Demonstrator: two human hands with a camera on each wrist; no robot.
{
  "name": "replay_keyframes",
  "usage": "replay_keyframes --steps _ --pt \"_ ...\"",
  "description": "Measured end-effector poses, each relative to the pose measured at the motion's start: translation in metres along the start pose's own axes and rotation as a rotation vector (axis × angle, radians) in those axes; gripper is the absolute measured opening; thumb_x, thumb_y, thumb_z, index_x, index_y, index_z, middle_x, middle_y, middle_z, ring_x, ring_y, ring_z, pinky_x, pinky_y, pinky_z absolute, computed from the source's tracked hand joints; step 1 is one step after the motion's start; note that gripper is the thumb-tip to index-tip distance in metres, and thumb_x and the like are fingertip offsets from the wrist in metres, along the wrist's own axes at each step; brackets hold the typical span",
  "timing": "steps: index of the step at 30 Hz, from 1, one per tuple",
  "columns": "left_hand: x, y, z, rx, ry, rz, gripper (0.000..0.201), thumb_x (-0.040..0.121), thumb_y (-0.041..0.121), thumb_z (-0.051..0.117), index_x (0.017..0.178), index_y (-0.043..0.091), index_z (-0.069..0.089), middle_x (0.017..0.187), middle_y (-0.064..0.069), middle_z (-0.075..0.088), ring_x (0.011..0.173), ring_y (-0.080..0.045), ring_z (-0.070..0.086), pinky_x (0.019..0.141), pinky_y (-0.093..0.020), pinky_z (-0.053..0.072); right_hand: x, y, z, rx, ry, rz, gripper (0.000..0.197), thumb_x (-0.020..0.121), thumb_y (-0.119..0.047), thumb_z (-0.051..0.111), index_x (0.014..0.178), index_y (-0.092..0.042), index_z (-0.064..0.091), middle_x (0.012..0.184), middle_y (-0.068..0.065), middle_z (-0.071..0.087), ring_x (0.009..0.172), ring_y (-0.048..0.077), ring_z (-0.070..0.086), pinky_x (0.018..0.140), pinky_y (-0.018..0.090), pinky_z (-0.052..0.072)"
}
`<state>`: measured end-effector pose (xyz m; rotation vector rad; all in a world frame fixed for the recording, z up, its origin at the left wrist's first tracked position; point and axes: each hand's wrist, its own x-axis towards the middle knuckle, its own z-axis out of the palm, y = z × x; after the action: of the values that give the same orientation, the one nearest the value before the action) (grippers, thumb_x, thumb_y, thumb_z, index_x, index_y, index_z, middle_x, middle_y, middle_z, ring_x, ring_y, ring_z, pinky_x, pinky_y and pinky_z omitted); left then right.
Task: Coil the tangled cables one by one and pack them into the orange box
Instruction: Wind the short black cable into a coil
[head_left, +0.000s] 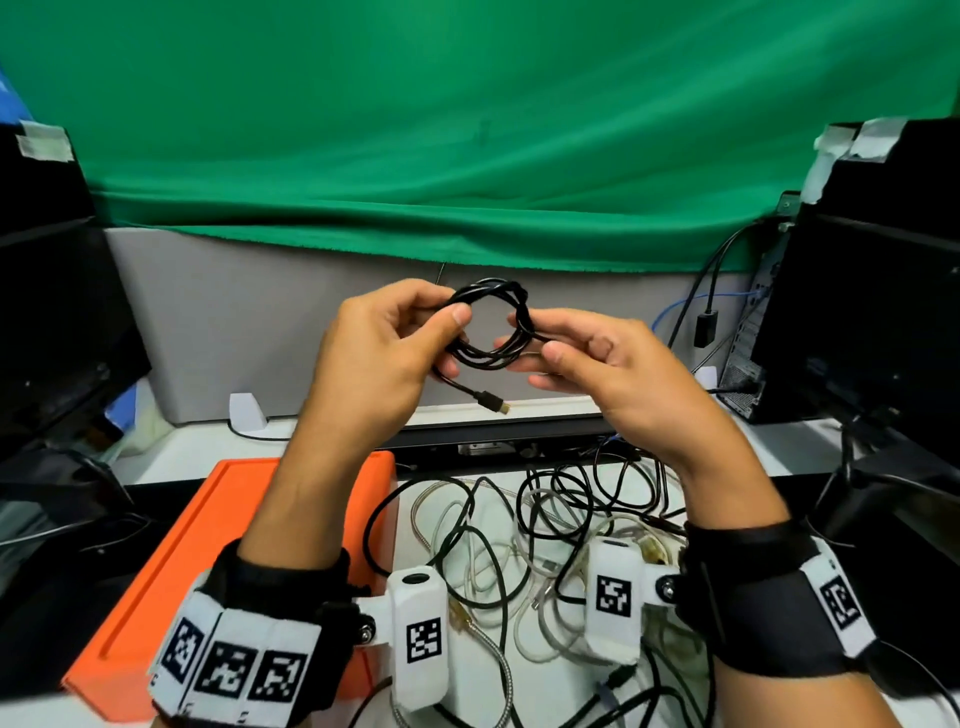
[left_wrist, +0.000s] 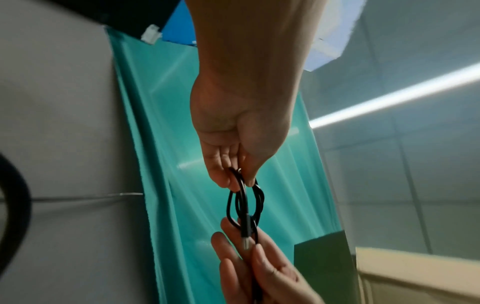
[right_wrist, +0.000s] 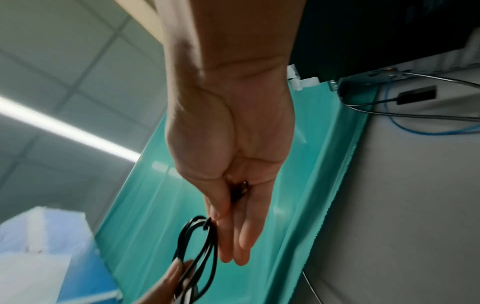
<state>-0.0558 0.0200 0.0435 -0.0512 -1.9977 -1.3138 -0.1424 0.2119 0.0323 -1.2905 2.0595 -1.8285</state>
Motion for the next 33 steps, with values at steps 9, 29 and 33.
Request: replay_keyframes --steps 9,29,33 --pt "-0.002 0.005 0.006 -0.094 -0.039 -0.023 0.008 0.093 0.013 0.071 0.089 0.019 0.072 0.074 0.002 0.074 0.059 -0.020 0.071 0.065 -0.037 0.061 0.003 0.005 -0.007 0.140 0.085 0.020 0.032 0.103 0.002 0.047 0.123 -0.015 0.065 0.114 0.005 0.076 0.103 0.022 0.074 0.088 0.029 0.059" --pt "-0.001 -0.003 0.000 -0.318 -0.025 -0.279 0.017 0.096 0.016 0.066 0.107 0.003 0.066 0.089 -0.013 0.078 0.068 -0.024 0.075 0.061 -0.026 0.060 0.017 0.017 0.026 0.537 0.161 0.195 0.024 0.099 -0.004 0.057 0.120 -0.001 0.068 0.111 0.013 0.076 0.090 0.014 0.073 0.084 0.025 0.059" --pt "-0.003 -0.004 0.001 -0.129 -0.020 -0.314 0.030 0.094 0.035 0.070 0.116 0.015 0.065 0.101 -0.007 0.075 0.077 -0.022 0.076 0.072 -0.037 0.063 0.019 0.020 0.025 0.455 0.231 0.219 0.023 0.098 -0.004 0.060 0.119 -0.001 0.067 0.103 0.012 0.077 0.076 0.012 0.071 0.075 0.025 0.060"
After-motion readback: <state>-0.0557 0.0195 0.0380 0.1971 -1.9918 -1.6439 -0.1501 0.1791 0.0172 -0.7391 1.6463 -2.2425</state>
